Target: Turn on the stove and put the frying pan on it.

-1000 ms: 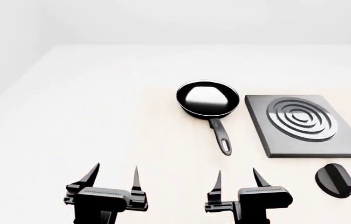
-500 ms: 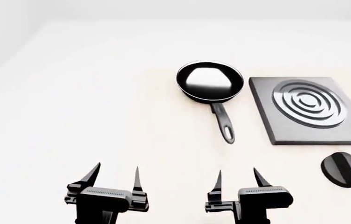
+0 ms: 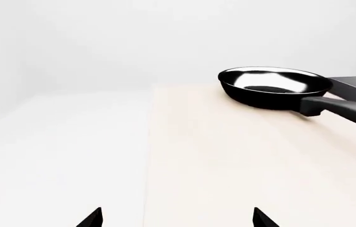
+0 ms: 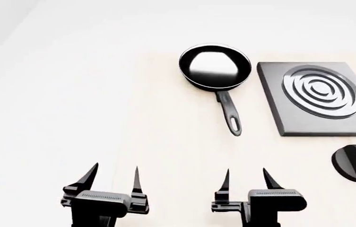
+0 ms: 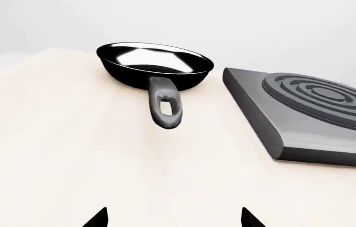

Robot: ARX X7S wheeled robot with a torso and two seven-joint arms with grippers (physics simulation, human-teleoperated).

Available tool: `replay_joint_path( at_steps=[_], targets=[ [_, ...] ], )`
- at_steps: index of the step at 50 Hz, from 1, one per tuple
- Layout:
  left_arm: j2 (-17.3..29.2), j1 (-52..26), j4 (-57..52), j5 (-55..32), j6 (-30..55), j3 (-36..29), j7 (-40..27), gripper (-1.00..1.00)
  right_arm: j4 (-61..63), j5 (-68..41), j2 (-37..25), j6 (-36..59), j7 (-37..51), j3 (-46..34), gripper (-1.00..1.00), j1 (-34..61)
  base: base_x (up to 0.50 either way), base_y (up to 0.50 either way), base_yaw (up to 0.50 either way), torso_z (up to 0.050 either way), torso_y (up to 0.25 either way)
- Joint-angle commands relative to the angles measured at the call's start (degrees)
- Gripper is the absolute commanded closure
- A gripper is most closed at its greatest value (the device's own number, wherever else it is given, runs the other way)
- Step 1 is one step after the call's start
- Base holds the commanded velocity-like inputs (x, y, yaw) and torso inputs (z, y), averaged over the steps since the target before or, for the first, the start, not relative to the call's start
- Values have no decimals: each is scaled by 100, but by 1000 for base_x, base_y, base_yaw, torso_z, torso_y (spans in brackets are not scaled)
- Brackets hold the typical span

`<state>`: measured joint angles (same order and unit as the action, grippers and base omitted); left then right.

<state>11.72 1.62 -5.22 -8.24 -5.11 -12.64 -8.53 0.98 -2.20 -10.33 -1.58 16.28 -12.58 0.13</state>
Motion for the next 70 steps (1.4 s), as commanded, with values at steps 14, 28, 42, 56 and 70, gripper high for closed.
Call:
replay_joint_path(
  at_steps=[14, 28, 42, 56, 70],
  targets=[
    [366, 347, -1603, -119, 506, 197, -397, -100, 1987, -340, -195, 1580, 631, 684, -100, -165, 0, 0, 0, 0, 0],
    [383, 328, -1476, -190, 429, 191, -414, -100, 2641, -470, -621, 2463, 893, 1420, -100, -215, 0, 0, 0, 0, 0],
    [390, 311, -1346, -238, 361, 166, -422, -100, 2362, -1206, -478, 3125, 993, 2208, -100, -110, 0, 0, 0, 0, 0],
    [409, 305, -1297, -249, 326, 131, -448, -100, 2119, -1396, -481, 3008, 1068, 2653, -100, -232, 0, 0, 0, 0, 0],
    [429, 294, -1222, -234, 280, 92, -475, -100, 1806, -1570, -582, 2828, 1067, 3101, -100, -243, 0, 0, 0, 0, 0]
  ],
)
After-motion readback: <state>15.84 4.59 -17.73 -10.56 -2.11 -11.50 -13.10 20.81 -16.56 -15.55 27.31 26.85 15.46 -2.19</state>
